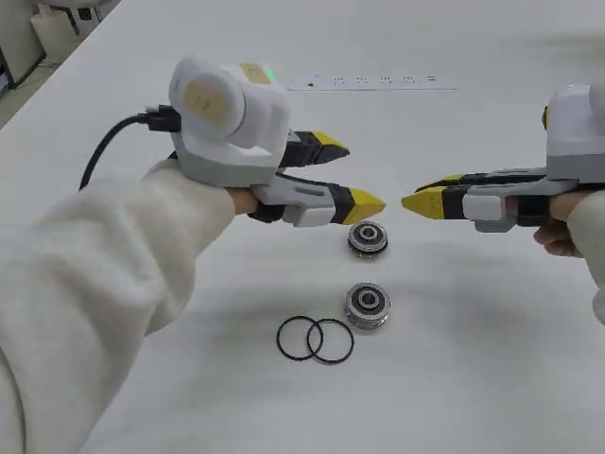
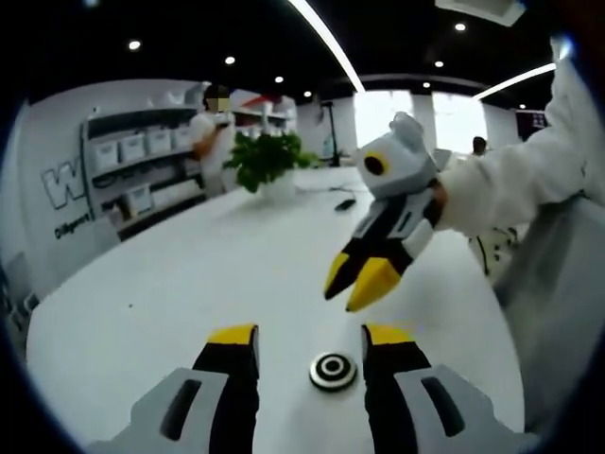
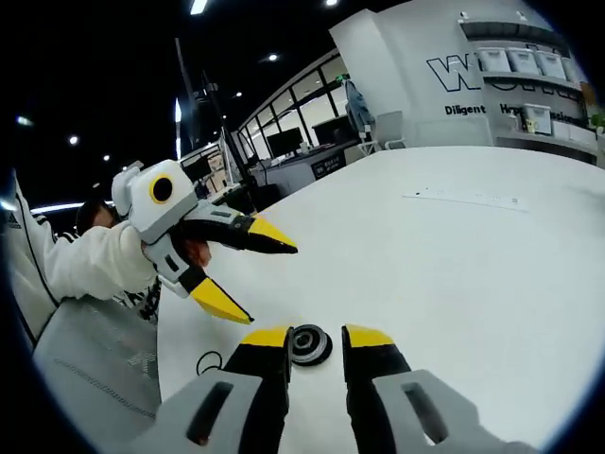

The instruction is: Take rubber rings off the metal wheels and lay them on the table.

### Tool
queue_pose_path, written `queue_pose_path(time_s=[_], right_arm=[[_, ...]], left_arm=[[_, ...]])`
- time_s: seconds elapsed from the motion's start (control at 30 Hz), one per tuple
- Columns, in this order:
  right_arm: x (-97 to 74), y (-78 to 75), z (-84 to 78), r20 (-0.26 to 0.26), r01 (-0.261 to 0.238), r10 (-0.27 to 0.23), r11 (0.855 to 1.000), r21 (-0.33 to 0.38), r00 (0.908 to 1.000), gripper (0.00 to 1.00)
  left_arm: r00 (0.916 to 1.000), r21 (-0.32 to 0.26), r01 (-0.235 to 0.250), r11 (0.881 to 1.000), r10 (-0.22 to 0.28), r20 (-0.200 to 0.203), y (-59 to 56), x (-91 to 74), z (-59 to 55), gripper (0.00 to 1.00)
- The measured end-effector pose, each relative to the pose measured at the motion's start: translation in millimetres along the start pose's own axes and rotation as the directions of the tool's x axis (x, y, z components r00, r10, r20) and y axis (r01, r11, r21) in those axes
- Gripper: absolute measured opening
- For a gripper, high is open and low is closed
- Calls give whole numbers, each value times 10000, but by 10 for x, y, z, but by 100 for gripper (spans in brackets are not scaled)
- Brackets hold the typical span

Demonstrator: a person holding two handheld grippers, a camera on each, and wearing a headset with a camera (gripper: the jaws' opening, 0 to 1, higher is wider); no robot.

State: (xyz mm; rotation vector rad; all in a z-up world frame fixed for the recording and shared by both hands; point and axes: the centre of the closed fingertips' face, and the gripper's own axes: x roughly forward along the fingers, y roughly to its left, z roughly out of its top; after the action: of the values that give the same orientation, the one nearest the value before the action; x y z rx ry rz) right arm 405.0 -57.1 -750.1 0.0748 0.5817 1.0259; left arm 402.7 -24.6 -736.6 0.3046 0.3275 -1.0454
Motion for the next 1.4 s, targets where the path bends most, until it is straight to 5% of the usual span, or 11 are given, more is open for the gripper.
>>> queue_pose_path(time_s=[0.37,0.57,0.77,0.8,1.03,1.4], right_arm=[[21,2,-149,-356,56,-54,10000,50,9994,18],[24,21,-185,-501,4,-3,10000,29,9987,17],[33,28,-213,-626,-14,13,10000,-18,9980,17],[36,30,-223,-660,-22,21,10000,-14,9978,17],[99,88,-346,-1065,-214,204,9997,-86,9941,17],[228,252,-626,-2151,-652,324,9869,-1475,9760,16]], left_arm=[[9961,-185,296,9994,-310,-827,-150,183,-294,31],[9957,-497,105,9987,-150,-919,-128,213,-360,18],[9905,-647,159,9978,-246,-1354,-155,255,-486,17],[9941,-1052,92,9944,-205,-1069,-174,250,-446,16],[9932,-988,68,9951,-182,-1148,-184,180,-449,14],[9906,-1094,425,9931,-562,-1248,-313,93,-511,14]])
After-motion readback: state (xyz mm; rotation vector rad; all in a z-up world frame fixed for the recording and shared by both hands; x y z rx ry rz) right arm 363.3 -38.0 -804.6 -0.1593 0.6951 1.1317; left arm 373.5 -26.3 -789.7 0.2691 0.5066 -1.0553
